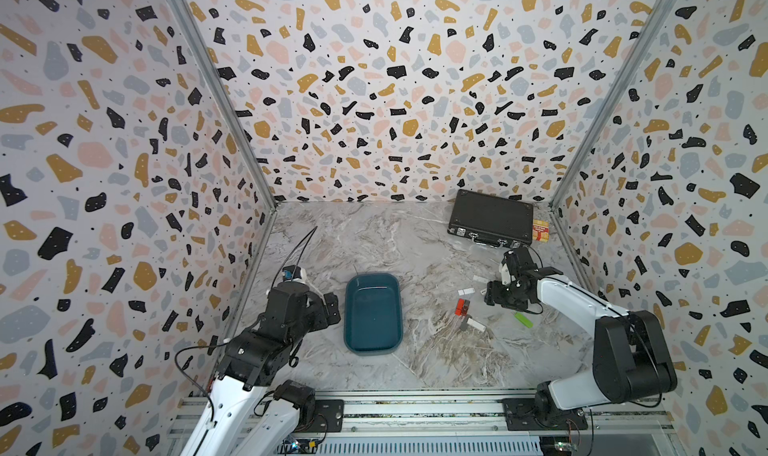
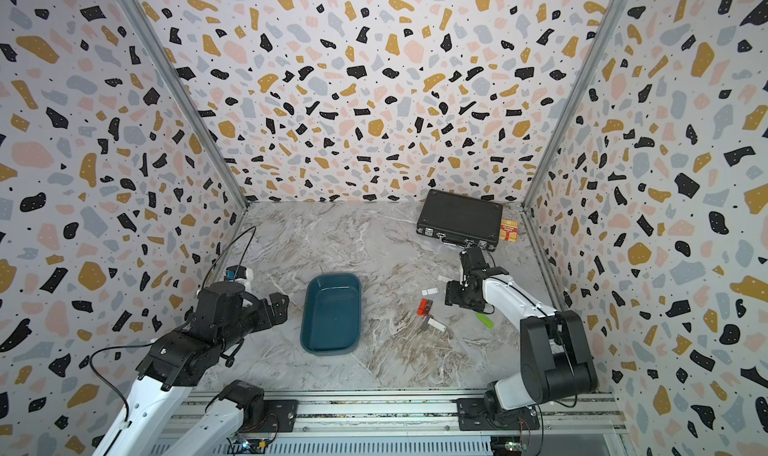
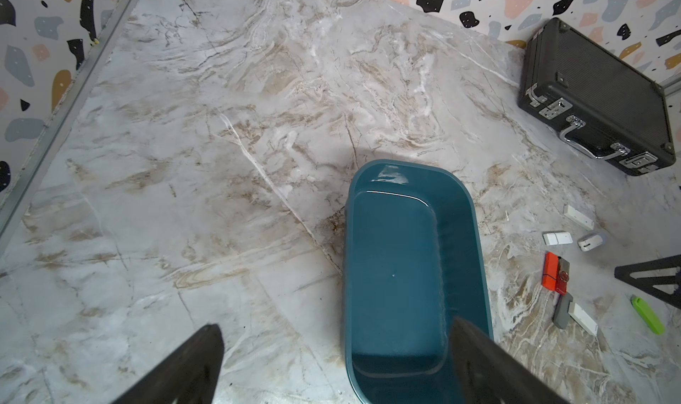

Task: Put the usb flash drive into the storage box
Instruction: Pick up the USB flash from the center of the board.

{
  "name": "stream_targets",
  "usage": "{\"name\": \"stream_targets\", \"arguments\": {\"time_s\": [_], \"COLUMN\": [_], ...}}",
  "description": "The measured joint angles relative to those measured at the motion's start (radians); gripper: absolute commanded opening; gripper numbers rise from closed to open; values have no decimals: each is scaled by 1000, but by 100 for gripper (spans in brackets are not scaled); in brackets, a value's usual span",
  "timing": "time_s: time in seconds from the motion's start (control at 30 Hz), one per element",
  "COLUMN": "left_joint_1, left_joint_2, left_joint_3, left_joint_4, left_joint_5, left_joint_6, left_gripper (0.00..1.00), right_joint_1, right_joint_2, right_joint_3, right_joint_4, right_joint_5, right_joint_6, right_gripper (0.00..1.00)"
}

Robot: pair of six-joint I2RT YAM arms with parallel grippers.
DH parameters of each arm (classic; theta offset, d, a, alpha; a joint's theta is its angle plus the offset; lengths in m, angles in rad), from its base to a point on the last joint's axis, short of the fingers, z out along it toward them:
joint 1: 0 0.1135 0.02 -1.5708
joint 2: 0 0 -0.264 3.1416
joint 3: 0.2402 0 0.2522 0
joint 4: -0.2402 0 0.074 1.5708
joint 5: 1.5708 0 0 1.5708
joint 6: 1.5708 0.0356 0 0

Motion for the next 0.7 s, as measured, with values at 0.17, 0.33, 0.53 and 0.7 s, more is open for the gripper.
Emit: {"name": "stream_targets", "arguments": {"time_s": [0.17, 0.33, 0.53, 0.7], "left_joint_1": [0, -2, -8, -18], "left_joint_2": [-3, -2, -2, -2], "left_joint_3": [0, -3, -5, -5], "left_joint_4": [1, 6, 8, 8], "left_joint_5": [18, 41, 43, 43], "left_joint_6": [0, 6, 10, 10], "left_gripper": [98, 97, 97, 97], "right_joint_1": [12, 31, 41, 45], "right_joint_2": [108, 184, 269, 307], "right_joint_3": [65, 138, 210, 246], "right_joint_4": [-2, -3, -5, -24], "right_joint_5": [30, 53, 77, 109], "right_joint_6": [24, 56, 92, 107], "right_gripper": [67, 66, 63, 58]}}
